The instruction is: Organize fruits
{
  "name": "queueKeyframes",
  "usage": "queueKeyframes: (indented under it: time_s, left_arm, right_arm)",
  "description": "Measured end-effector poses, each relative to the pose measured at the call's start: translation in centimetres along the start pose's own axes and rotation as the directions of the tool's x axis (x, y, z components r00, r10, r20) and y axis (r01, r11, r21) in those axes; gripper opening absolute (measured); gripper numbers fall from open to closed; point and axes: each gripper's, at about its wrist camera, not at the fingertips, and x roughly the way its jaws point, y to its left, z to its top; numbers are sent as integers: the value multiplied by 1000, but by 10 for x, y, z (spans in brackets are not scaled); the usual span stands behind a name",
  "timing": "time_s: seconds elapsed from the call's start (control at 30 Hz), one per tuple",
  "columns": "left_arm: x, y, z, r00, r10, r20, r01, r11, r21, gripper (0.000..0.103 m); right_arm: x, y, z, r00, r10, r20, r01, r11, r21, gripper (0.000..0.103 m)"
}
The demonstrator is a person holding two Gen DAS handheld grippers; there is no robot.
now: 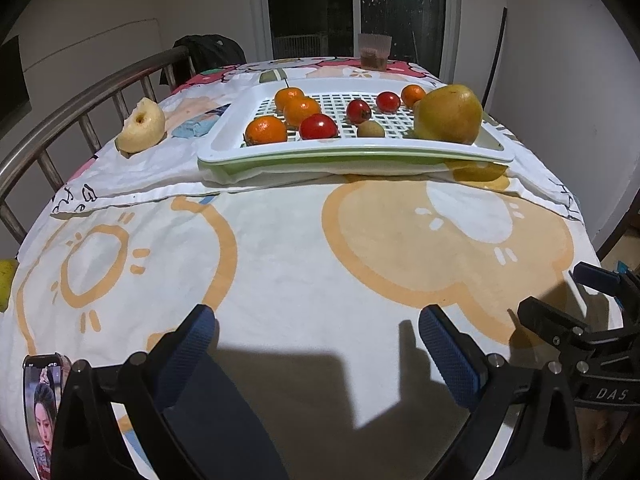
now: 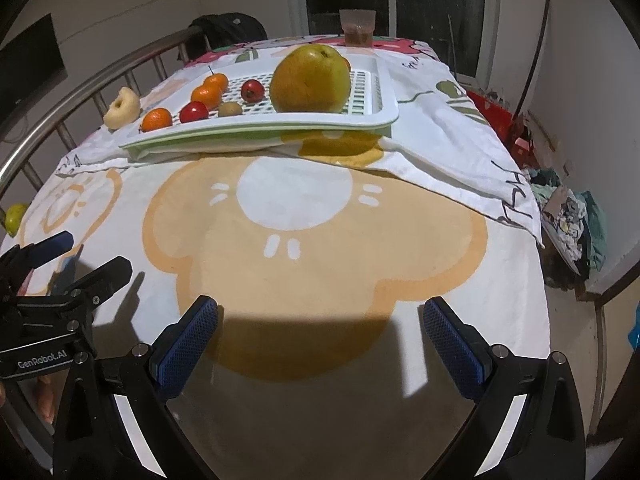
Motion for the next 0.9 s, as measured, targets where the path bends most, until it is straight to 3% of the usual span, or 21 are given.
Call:
queueKeyframes:
  time_s: [0.5, 0.9]
  left_arm:
    - [14, 3, -2, 997, -5, -79, 3, 1000, -23, 103]
    - [15, 5, -4, 996, -16, -87, 13, 999, -40, 103]
  right_arm:
    - [3, 2, -1, 999, -35, -20, 34, 999, -10, 103]
    - [5, 6, -1, 997, -64, -31, 62, 997, -34, 103]
